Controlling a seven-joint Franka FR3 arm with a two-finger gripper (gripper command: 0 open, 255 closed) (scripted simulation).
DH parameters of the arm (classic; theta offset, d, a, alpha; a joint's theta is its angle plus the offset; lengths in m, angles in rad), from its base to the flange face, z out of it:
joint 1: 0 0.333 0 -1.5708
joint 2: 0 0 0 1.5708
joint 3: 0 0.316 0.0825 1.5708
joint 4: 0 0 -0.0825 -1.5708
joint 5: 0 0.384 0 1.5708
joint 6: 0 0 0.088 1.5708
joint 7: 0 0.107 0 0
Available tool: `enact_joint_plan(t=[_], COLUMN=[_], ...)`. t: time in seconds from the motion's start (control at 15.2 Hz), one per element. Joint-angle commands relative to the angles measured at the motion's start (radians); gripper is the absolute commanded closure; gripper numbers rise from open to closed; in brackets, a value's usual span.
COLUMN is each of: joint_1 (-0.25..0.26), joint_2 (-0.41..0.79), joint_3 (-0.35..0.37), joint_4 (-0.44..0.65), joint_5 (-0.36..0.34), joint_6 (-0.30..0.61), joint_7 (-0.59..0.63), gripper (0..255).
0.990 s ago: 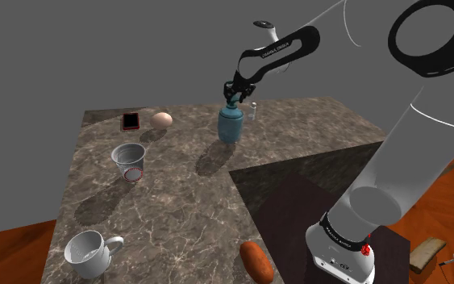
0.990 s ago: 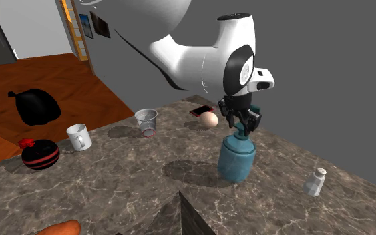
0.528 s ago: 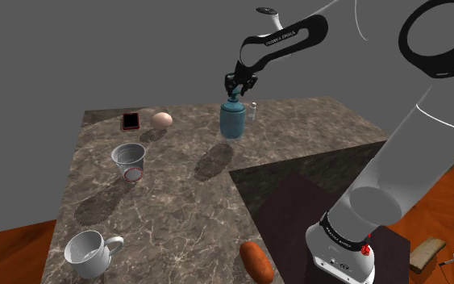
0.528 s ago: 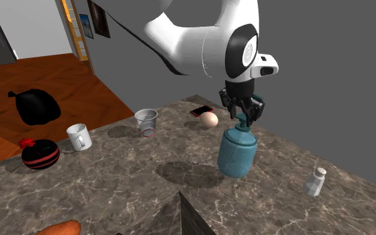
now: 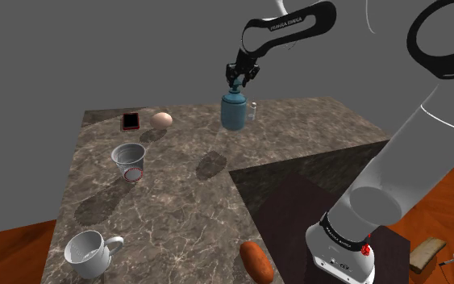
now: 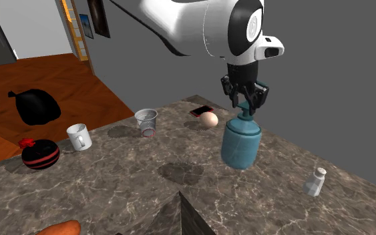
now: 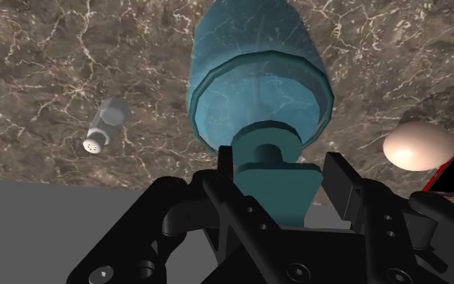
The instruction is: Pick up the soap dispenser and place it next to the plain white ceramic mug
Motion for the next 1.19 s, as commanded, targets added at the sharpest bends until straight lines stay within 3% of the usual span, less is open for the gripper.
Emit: enact_joint_plan(t=[0.0, 1.12], joint_1=[0.001, 0.004], joint_2=[-0.011, -0.039], joint_3=[0.001, 0.004], joint_4=[0.017, 0.214], joint_5=[0.000, 0.010], joint_6=[-0.027, -0.251], joint_7=[-0.001, -0.019], gripper=[255, 255])
